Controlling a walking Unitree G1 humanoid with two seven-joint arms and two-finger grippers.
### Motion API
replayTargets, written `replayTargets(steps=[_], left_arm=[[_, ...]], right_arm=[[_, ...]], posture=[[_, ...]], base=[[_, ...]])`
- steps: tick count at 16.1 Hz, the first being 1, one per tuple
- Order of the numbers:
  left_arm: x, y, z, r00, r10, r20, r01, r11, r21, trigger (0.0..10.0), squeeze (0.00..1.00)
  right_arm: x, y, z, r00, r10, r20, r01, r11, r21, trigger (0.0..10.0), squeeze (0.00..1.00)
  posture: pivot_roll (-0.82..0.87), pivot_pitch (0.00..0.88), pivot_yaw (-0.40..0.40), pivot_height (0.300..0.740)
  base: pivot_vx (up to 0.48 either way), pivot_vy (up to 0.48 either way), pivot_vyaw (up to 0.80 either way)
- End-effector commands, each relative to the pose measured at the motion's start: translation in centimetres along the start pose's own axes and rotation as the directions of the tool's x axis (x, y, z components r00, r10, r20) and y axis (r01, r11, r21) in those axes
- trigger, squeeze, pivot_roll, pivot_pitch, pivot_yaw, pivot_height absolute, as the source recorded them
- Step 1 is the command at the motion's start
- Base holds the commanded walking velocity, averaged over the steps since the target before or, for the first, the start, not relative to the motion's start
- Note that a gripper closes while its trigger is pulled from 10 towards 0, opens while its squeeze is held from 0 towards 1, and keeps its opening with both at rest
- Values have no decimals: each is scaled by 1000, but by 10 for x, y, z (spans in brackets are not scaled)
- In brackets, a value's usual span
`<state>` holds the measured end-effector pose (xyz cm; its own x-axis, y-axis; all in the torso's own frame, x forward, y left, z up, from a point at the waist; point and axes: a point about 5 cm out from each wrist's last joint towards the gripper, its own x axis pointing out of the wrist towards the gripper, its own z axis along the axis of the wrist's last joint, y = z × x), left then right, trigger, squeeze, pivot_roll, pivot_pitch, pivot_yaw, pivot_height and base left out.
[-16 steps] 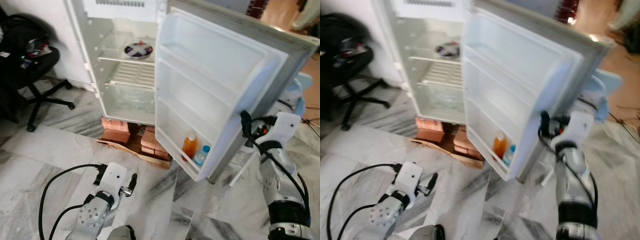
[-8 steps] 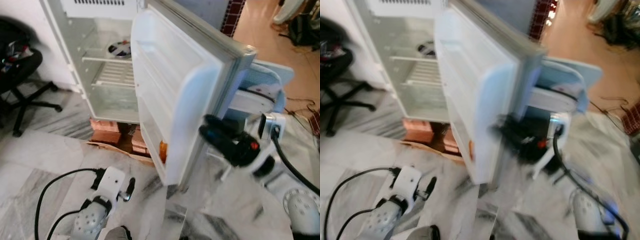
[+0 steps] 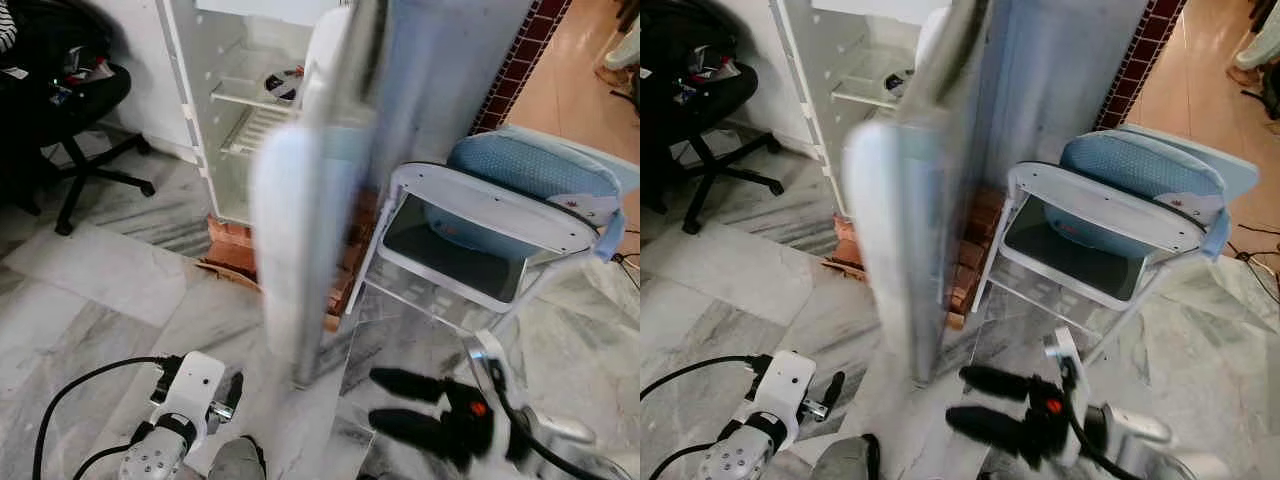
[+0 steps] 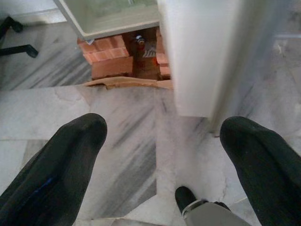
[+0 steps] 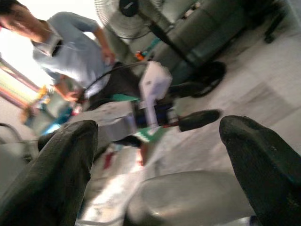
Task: Restocking fridge
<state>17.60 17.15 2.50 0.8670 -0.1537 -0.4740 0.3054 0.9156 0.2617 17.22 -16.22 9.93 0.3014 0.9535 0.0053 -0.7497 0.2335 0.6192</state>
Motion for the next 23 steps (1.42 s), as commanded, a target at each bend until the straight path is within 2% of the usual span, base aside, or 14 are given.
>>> replayTargets(steps=[1,3,5,6,7,8,9,10,11,12,15,17,20,23], left_arm=[[-1,0,1,1000,3,1,-3,999,32,10000,0],[6,6,20,996,33,85,-38,998,52,10000,0],[17,14,41,983,90,159,-95,995,25,10000,0],[20,20,52,971,134,199,-141,990,20,10000,0],[21,24,57,964,165,210,-169,986,2,10000,0],[22,25,58,963,172,209,-175,985,-3,10000,0],[22,28,60,956,195,219,-193,981,-29,10000,0],[22,29,62,950,218,223,-212,976,-55,10000,0],[23,27,62,949,221,226,-212,975,-65,10000,0],[28,20,60,955,204,217,-194,979,-67,10000,0],[36,15,69,950,200,240,-186,979,-78,10000,0],[41,14,74,947,190,260,-176,981,-77,10000,0],[44,11,81,943,170,286,-154,985,-76,10000,0],[46,9,81,947,150,285,-137,989,-63,10000,0]], right_arm=[[1,-7,2,998,-69,11,69,996,-55,10000,0],[9,-25,16,973,-205,106,219,964,-149,10000,0],[22,-41,39,898,-365,247,424,868,-258,10000,0],[29,-51,54,798,-478,367,588,750,-302,10000,0],[31,-55,65,719,-535,444,681,670,-296,10000,0],[32,-55,67,701,-543,462,698,654,-291,10000,0],[32,-57,72,643,-580,500,752,601,-271,10000,0],[30,-58,75,567,-606,558,816,508,-277,10000,0],[29,-59,72,548,-618,564,831,476,-286,10000,0],[30,-66,59,507,-658,556,856,458,-239,10000,0],[36,-68,59,504,-656,562,862,426,-276,10000,0],[33,-72,64,474,-664,578,878,401,-260,10000,0],[29,-77,60,470,-673,572,882,375,-284,10000,0],[23,-82,61,423,-691,587,906,318,-280,10000,0]], posture=[[219,129,-34,740],[213,120,-36,740],[197,126,-36,740],[193,124,-36,740],[191,127,-37,740],[191,127,-37,740],[190,129,-40,740],[191,121,-42,740],[191,111,-43,740],[185,99,-41,740],[162,76,-33,740],[150,78,-35,740],[140,80,-31,740],[129,85,-24,740]], base=[[0,0,0],[0,0,0],[0,0,0],[0,0,0],[0,0,0],[0,0,0],[0,0,0],[0,0,0],[0,0,0],[0,0,0],[0,177,-490],[0,480,-800],[0,480,-800],[0,480,-800]])
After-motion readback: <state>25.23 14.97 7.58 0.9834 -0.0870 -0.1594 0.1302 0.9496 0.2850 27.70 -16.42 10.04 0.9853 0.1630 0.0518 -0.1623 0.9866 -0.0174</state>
